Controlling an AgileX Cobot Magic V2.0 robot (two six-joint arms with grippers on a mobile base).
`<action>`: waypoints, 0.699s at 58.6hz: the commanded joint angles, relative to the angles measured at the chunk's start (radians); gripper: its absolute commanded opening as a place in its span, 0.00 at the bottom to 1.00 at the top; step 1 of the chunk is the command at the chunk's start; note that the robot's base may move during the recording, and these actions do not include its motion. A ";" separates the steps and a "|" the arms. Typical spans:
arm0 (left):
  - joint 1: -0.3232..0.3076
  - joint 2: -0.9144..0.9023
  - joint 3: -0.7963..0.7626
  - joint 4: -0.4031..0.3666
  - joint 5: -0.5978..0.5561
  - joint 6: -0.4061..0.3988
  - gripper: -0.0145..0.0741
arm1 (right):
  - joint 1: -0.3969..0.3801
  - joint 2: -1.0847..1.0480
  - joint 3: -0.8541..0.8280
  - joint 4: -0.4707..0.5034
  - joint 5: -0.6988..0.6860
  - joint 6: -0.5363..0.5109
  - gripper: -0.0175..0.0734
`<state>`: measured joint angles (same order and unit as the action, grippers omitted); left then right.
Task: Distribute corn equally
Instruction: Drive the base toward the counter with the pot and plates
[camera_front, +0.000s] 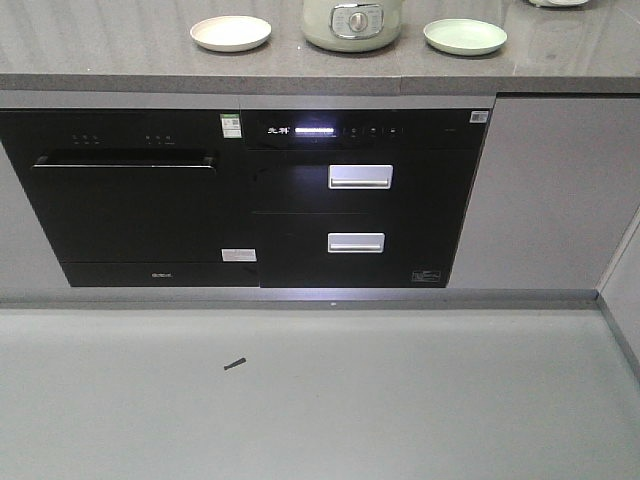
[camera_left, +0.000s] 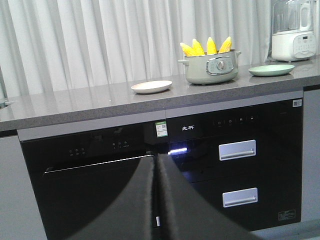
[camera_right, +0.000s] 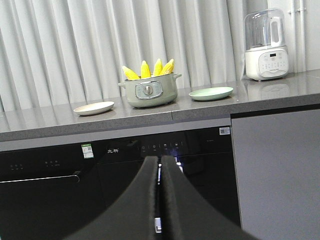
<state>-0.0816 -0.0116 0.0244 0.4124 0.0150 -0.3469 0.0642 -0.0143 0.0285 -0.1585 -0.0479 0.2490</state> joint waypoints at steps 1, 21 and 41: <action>-0.001 -0.014 -0.029 -0.002 -0.069 -0.006 0.16 | -0.005 -0.004 0.018 -0.009 -0.072 -0.012 0.19; -0.001 -0.014 -0.029 -0.002 -0.069 -0.006 0.16 | -0.005 -0.004 0.018 -0.009 -0.072 -0.012 0.19; -0.001 -0.014 -0.029 -0.002 -0.069 -0.006 0.16 | -0.005 -0.004 0.018 -0.009 -0.072 -0.012 0.19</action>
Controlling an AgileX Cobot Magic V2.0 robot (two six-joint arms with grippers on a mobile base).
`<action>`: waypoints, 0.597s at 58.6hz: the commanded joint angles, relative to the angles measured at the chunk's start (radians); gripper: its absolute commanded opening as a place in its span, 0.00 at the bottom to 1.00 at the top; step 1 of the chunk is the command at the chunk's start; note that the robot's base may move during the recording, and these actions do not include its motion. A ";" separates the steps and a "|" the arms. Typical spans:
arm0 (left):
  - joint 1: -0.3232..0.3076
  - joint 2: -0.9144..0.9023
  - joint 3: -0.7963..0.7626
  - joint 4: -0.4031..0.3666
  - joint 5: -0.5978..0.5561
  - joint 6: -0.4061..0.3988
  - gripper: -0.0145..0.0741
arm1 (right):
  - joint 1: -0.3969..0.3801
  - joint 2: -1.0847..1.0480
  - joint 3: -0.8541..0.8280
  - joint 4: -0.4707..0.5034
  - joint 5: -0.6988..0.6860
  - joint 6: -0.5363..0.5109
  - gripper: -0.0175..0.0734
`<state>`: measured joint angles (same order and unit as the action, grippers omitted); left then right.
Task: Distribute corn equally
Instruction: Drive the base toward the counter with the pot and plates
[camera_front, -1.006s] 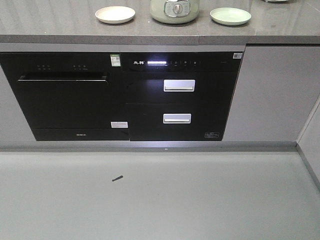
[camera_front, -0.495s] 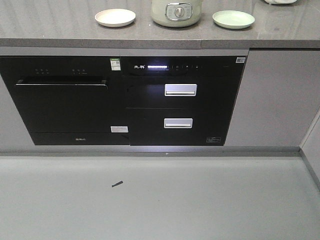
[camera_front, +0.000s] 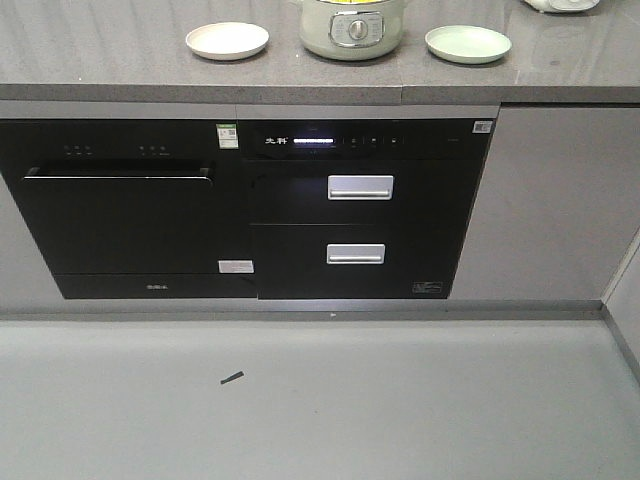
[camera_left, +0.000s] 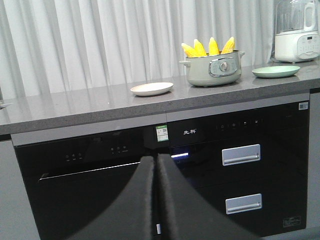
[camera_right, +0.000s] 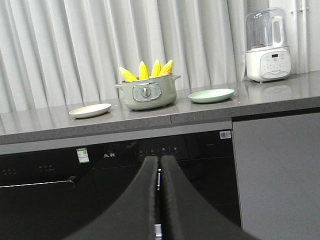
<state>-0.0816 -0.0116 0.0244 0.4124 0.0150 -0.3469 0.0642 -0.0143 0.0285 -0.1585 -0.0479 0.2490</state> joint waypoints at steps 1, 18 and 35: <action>-0.001 -0.014 -0.029 -0.002 -0.069 -0.006 0.16 | -0.005 -0.004 0.018 -0.009 -0.072 -0.012 0.19; -0.001 -0.014 -0.029 -0.002 -0.069 -0.006 0.16 | -0.005 -0.004 0.018 -0.009 -0.072 -0.012 0.19; -0.001 -0.014 -0.029 -0.002 -0.069 -0.006 0.16 | -0.005 -0.004 0.018 -0.009 -0.072 -0.012 0.19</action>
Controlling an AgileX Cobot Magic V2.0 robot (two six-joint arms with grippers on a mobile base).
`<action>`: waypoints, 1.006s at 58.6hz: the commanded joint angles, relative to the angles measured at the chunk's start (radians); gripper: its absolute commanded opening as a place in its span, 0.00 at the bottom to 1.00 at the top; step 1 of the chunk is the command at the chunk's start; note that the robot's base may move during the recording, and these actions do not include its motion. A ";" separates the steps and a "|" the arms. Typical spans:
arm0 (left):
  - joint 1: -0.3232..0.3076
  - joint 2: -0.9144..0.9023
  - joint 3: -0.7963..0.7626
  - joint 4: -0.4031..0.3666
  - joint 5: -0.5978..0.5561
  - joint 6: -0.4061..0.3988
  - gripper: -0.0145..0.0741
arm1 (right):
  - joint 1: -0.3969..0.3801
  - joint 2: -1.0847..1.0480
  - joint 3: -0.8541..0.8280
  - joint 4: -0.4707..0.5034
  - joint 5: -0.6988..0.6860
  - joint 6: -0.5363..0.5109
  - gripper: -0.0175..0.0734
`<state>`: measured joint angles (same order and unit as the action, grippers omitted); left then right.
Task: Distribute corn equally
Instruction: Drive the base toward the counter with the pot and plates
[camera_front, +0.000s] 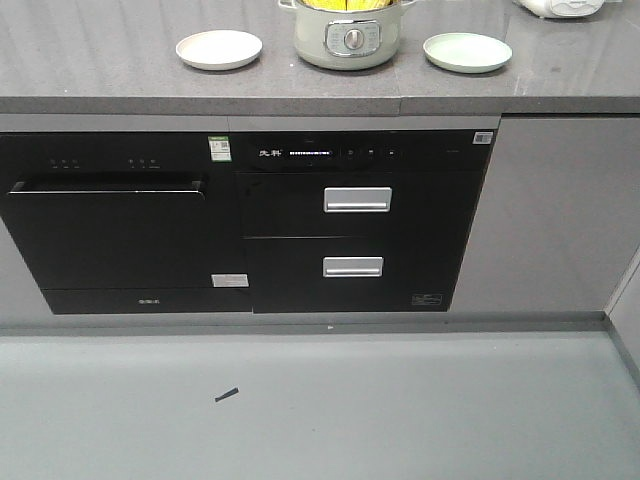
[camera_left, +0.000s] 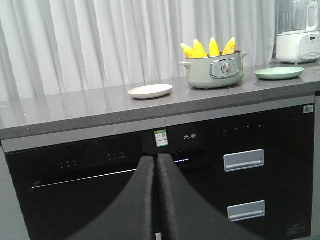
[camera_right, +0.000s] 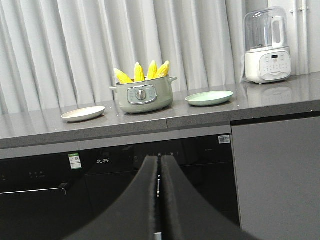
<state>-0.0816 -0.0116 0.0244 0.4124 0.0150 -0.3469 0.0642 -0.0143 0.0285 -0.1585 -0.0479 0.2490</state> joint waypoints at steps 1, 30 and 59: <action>-0.001 -0.014 -0.029 -0.002 -0.069 -0.006 0.16 | -0.005 -0.004 0.018 -0.009 -0.072 -0.012 0.19; -0.001 -0.014 -0.029 -0.002 -0.069 -0.006 0.16 | -0.005 -0.004 0.018 -0.009 -0.072 -0.012 0.19; -0.001 -0.014 -0.029 -0.002 -0.069 -0.006 0.16 | -0.005 -0.004 0.018 -0.009 -0.072 -0.012 0.19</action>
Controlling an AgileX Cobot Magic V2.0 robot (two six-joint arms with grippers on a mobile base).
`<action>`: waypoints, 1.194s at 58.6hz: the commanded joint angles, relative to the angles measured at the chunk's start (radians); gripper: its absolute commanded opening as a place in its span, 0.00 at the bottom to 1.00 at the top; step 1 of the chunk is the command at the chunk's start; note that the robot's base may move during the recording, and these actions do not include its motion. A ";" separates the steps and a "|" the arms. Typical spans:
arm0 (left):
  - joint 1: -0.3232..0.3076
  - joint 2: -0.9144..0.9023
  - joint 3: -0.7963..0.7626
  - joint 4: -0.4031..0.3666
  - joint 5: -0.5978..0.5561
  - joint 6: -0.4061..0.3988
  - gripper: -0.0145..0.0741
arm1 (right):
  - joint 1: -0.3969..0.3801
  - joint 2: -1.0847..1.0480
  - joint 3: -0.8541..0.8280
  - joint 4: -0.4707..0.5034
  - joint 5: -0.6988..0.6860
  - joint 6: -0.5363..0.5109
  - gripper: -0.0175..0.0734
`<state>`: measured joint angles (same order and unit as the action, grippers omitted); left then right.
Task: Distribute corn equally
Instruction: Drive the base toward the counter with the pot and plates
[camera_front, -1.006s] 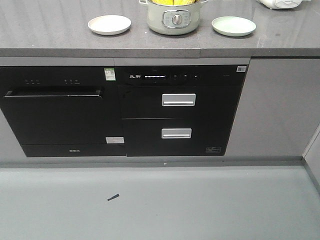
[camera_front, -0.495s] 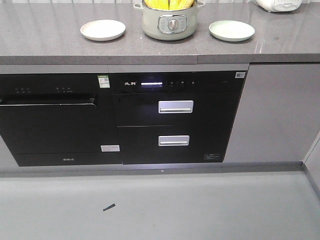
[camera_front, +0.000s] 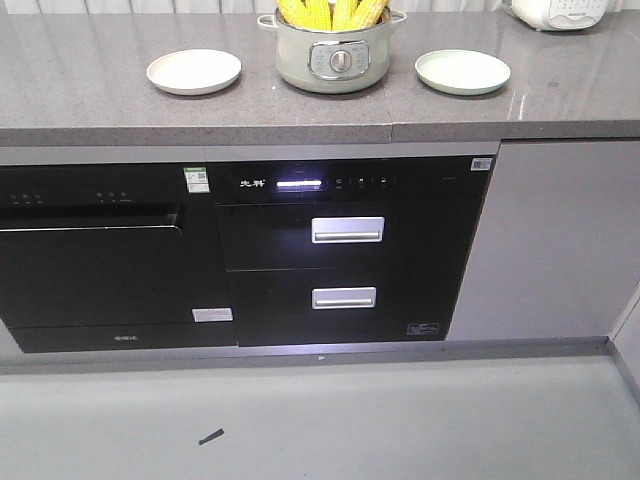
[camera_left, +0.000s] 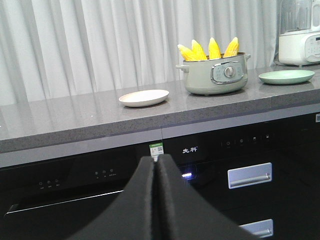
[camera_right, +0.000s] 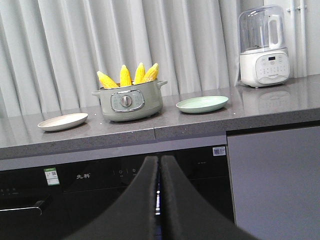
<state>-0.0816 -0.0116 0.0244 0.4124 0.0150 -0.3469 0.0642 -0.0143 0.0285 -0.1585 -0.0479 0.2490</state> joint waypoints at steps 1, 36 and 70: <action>-0.001 -0.014 -0.029 -0.002 -0.069 -0.006 0.16 | -0.005 -0.004 0.018 -0.009 -0.072 -0.012 0.19; -0.001 -0.014 -0.029 -0.002 -0.069 -0.006 0.16 | -0.005 -0.004 0.018 -0.009 -0.072 -0.012 0.19; -0.001 -0.014 -0.029 -0.002 -0.069 -0.006 0.16 | -0.005 -0.004 0.018 -0.009 -0.072 -0.012 0.19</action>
<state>-0.0816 -0.0116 0.0244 0.4124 0.0150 -0.3469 0.0642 -0.0143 0.0285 -0.1585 -0.0479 0.2490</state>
